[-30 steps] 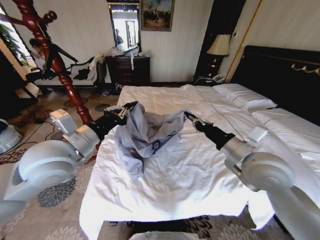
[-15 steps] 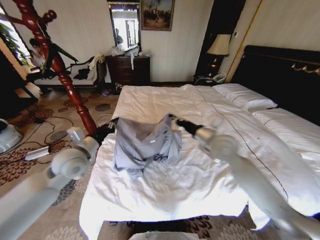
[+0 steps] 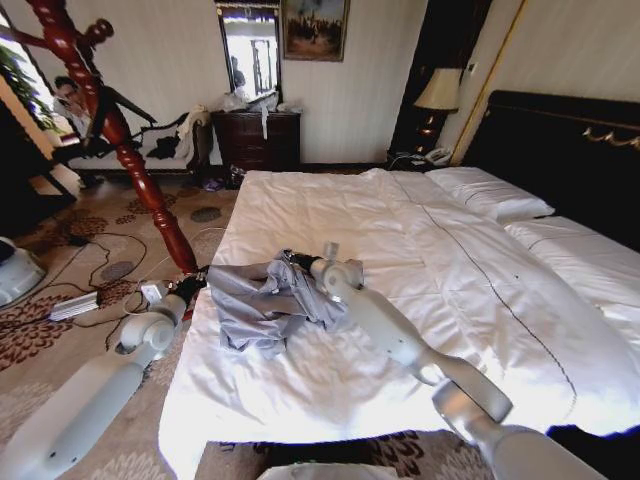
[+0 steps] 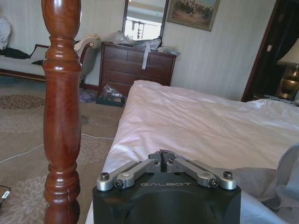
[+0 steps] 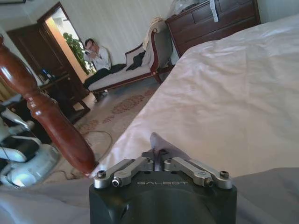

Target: Pick up the clothes from the bed and hang them on the clothes hanger.

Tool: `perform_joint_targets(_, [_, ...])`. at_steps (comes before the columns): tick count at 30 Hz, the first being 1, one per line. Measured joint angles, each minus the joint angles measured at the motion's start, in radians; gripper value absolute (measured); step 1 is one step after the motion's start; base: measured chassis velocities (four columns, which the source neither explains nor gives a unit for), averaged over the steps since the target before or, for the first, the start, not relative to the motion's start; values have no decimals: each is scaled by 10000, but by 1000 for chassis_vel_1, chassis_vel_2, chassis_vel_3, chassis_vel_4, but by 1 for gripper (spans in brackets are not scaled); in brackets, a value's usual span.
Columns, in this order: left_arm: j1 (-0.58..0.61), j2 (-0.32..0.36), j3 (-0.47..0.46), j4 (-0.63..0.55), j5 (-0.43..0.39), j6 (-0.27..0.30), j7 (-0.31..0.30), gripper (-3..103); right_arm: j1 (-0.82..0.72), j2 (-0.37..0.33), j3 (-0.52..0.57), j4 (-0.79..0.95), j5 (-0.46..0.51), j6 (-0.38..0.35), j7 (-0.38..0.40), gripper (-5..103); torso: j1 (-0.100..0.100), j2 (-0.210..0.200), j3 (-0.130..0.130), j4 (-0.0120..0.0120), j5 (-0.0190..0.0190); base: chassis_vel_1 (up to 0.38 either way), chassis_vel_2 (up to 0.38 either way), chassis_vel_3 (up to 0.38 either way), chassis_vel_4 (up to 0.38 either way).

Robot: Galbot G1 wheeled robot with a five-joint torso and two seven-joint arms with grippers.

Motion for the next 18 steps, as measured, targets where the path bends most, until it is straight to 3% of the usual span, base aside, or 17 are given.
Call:
perform_joint_targets(1, [51,-9,-22,11,36,-1,0,0,-58,-51,-48,9,-203,5,-21,10,-3,0,-1,0,1,0,0,0,0])
perform_joint_targets(5, [291,-83,-225,204,188,-13,3,0,-252,-285,-147,64,-1050,90,-95,31,-3,0,-1,6,1,0,0,0,0])
perform_joint_targets(7, [360,-97,-298,223,194,-13,2,0,-294,-375,-147,70,-1208,94,-105,31,-3,0,-1,8,2,0,0,0,0])
perform_joint_targets(10, [616,-114,-545,178,215,-14,3,0,-446,-669,-46,179,-1473,142,-110,47,-4,0,-1,1,2,0,0,0,0])
perform_joint_targets(13, [823,-129,-697,107,242,-13,3,0,-497,-782,109,185,-1853,310,-83,53,-4,0,-1,2,3,0,0,0,0])
perform_joint_targets(18, [1290,-182,-1082,25,328,-17,40,0,-535,-984,338,206,-2527,575,104,74,-3,1,-1,4,3,0,0,0,0])
